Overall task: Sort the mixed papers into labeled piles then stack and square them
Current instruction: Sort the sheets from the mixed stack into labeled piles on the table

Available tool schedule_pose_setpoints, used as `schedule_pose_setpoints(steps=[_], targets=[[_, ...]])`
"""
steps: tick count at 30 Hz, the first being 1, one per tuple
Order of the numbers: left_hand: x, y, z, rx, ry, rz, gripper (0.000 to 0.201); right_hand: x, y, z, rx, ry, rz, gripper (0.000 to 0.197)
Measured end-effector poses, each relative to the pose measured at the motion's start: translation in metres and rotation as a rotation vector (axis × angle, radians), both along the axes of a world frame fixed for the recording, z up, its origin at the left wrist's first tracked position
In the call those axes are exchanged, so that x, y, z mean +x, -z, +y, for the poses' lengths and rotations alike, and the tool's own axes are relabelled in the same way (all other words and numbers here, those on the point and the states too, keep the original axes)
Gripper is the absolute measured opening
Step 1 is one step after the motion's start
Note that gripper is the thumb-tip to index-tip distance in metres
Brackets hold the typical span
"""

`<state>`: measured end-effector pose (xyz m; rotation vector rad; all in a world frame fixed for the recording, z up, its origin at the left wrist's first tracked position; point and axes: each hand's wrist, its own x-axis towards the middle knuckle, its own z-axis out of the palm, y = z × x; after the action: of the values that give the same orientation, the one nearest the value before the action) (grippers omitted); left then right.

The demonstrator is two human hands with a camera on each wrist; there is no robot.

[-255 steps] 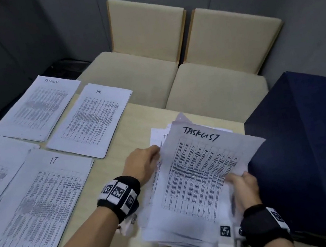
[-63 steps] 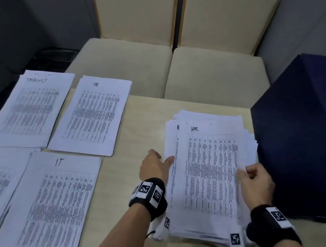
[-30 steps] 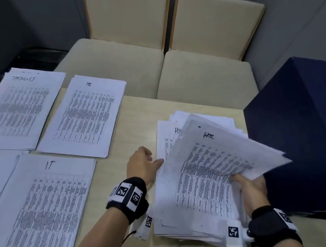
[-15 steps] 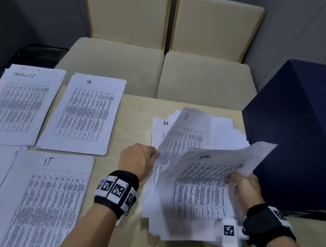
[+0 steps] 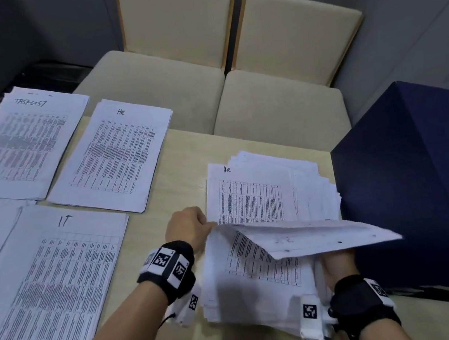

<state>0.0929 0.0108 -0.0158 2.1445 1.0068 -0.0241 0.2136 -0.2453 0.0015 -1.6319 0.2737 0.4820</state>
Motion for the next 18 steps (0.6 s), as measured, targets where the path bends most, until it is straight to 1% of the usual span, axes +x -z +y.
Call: schedule_pose_setpoints(steps=[1, 4, 5, 7, 9, 11, 12, 13, 15, 16, 17, 18], targets=[[0.001, 0.001, -0.002, 0.035, 0.044, 0.007, 0.023, 0.001, -0.002, 0.003, 0.042, 0.008, -0.024, 0.020], [0.002, 0.000, -0.004, 0.202, 0.171, 0.052, 0.035, 0.002, -0.008, 0.006, 0.003, 0.015, -0.076, 0.029], [0.003, -0.003, -0.004, 0.250, 0.215, 0.070, 0.036, 0.001, -0.008, 0.006, -0.009, 0.016, -0.079, 0.029], [0.002, -0.007, -0.004, 0.337, 0.283, 0.071, 0.036, 0.000, -0.007, 0.004, -0.034, 0.015, -0.065, 0.021], [0.001, -0.011, -0.003, 0.400, 0.314, 0.013, 0.034, -0.003, -0.007, 0.004, -0.036, 0.038, -0.036, 0.016], [-0.003, -0.013, -0.001, 0.391, 0.293, -0.137, 0.029, -0.005, -0.009, 0.005, 0.000, 0.049, -0.033, 0.020], [-0.005, -0.011, 0.000, 0.328, 0.288, -0.216, 0.027, -0.005, -0.010, 0.005, 0.015, 0.039, -0.032, 0.022], [-0.008, -0.008, 0.002, 0.205, 0.286, -0.305, 0.025, -0.004, -0.009, 0.006, 0.024, 0.029, -0.035, 0.023], [-0.011, -0.003, 0.006, -0.151, 0.279, -0.420, 0.023, -0.003, -0.007, 0.006, 0.052, 0.035, -0.032, 0.023], [-0.013, -0.003, 0.006, -0.295, 0.277, -0.429, 0.029, -0.003, -0.007, 0.006, 0.066, 0.035, -0.038, 0.023], [-0.013, -0.006, 0.005, -0.371, 0.287, -0.414, 0.037, -0.003, -0.007, 0.005, 0.078, 0.024, -0.052, 0.023], [-0.013, -0.008, 0.004, -0.372, 0.283, -0.372, 0.043, -0.003, -0.008, 0.005, 0.090, 0.009, -0.066, 0.023]])
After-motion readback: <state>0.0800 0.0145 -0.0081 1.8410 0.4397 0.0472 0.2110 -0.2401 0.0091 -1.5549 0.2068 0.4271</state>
